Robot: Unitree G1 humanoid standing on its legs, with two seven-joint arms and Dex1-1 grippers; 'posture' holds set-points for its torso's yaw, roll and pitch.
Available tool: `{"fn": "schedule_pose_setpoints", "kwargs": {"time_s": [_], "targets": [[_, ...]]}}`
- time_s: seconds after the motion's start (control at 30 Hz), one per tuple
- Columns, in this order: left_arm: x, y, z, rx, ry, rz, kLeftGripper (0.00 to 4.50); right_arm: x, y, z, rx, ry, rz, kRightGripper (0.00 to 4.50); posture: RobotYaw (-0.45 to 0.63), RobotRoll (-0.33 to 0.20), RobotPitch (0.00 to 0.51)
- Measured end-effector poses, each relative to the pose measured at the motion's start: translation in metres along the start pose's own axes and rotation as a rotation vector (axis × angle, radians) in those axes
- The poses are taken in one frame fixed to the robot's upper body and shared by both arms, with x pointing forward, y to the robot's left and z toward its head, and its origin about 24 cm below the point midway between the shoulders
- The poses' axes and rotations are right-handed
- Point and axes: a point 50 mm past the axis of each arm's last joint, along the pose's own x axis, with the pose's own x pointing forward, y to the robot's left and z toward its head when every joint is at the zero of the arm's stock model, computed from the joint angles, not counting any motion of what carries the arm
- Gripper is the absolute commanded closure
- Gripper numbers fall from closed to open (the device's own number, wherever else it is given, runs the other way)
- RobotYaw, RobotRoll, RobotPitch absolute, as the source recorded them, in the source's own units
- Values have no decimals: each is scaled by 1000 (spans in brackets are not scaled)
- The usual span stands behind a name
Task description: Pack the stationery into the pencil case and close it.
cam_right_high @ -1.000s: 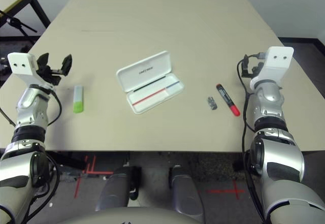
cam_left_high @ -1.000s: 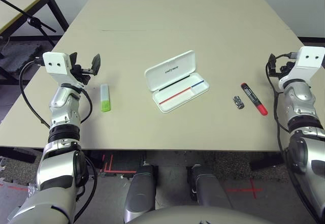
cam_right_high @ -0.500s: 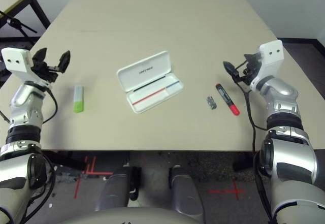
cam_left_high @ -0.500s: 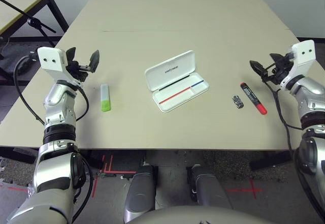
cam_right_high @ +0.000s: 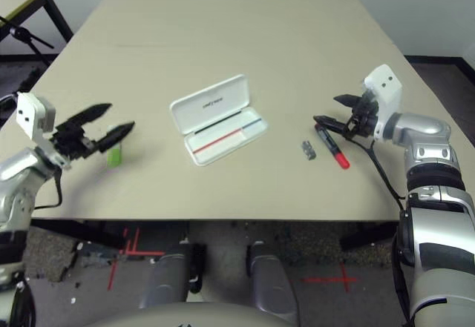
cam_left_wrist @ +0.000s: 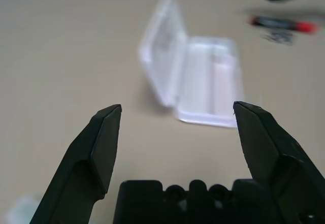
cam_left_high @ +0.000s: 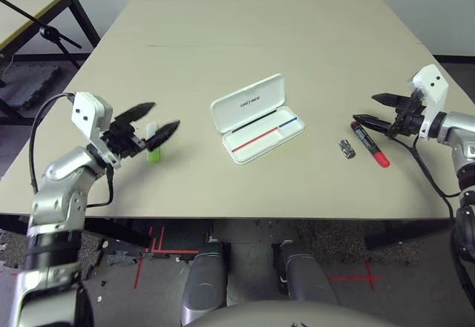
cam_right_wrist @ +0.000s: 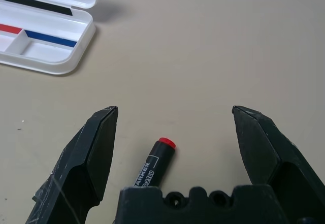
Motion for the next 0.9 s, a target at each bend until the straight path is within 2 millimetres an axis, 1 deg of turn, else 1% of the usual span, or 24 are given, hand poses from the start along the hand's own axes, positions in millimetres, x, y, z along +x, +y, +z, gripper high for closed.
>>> {"fn": "schedule_pose_setpoints", "kwargs": {"time_s": [0.13,0.27,0.37,0.43,0.63,0.77,0.9], "targets": [[14,-18,1,-3,70,-132,63,1,1,-1,-7,14,6,0,77,0,85],[44,-30,3,10,92,-231,63,3,1,-1,-10,16,4,0,76,0,76],[60,-31,7,42,90,-249,63,3,0,-1,-13,18,-3,0,71,0,75],[71,-30,4,49,101,-257,63,4,0,-1,-19,22,-6,0,71,0,75],[85,-28,-13,30,153,-283,63,4,0,-1,-27,25,-8,0,64,0,73],[99,-30,-11,52,152,-318,63,5,0,-1,-32,22,-8,0,58,0,71],[109,-25,-18,53,174,-317,63,5,0,0,-34,20,-12,0,47,0,72]]}}
